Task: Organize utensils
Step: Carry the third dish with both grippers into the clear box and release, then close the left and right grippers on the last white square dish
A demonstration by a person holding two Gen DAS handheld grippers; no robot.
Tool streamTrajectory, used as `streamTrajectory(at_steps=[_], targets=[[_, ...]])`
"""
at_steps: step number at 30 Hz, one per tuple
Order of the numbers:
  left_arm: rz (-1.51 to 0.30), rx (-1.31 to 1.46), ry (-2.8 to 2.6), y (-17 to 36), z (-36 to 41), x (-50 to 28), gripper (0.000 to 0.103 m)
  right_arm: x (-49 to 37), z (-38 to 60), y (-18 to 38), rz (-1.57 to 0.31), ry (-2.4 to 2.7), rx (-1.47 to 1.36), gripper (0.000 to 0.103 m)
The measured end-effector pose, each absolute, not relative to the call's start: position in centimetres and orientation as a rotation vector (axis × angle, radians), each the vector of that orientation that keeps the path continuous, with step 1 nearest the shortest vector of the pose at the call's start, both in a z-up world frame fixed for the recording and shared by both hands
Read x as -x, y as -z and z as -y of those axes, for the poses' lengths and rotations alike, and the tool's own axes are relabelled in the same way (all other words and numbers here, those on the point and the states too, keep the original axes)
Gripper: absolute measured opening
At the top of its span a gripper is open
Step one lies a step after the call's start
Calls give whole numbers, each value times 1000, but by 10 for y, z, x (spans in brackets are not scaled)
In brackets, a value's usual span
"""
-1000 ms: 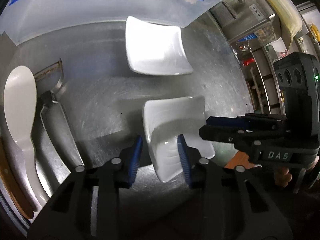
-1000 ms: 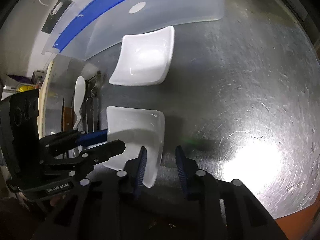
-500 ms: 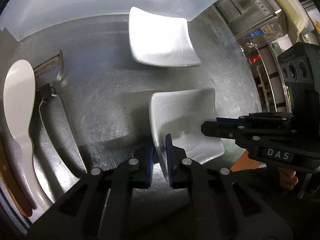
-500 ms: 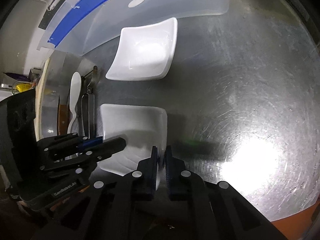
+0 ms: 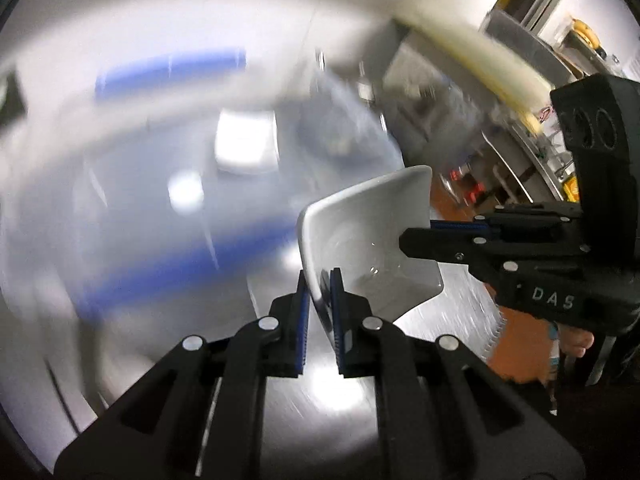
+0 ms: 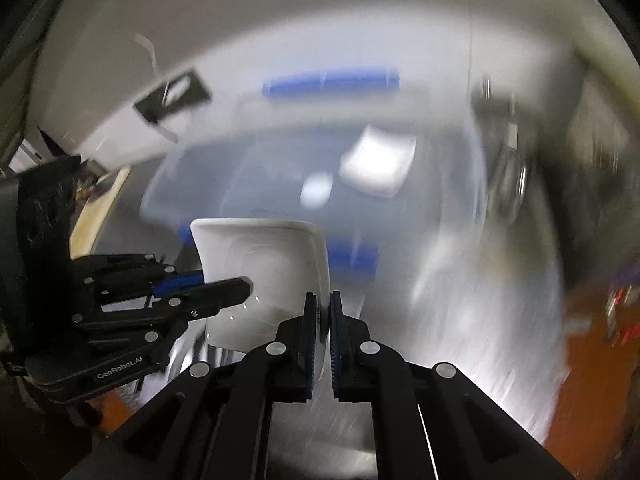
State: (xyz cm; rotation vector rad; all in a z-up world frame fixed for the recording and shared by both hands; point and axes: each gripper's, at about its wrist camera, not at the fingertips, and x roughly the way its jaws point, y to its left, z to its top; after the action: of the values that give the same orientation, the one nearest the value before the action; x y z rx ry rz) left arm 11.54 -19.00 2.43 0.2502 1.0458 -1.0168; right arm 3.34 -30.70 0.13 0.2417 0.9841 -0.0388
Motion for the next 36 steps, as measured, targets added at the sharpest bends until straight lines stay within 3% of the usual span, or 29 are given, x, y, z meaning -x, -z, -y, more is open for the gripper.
streamTrajectory(at_steps=[4,9,15,23,26,32,36], targets=[[-1077,-304,992,-32,243,-201,9,-108,349,-17,-1017,73,-302,8],[-1240,-372,972,14,296,-280,9,-184,392,26,-1153,155,-389,9],[-1341,-426,955,76,330,-306,9,-221,424,83,-1258,249,-417,9],[-1373,-408,954,90,344,-323,10,-229,432,100,-1301,278,-393,14],[-1308,-404,908,76,336,-323,13,-220,429,93,-1277,268,-391,25],[-1008,-316,906,-16,282,-281,13,-133,395,5,-987,186,-213,26],[-848,-253,1007,-67,218,-195,13,-47,378,-5,-947,39,-233,26]])
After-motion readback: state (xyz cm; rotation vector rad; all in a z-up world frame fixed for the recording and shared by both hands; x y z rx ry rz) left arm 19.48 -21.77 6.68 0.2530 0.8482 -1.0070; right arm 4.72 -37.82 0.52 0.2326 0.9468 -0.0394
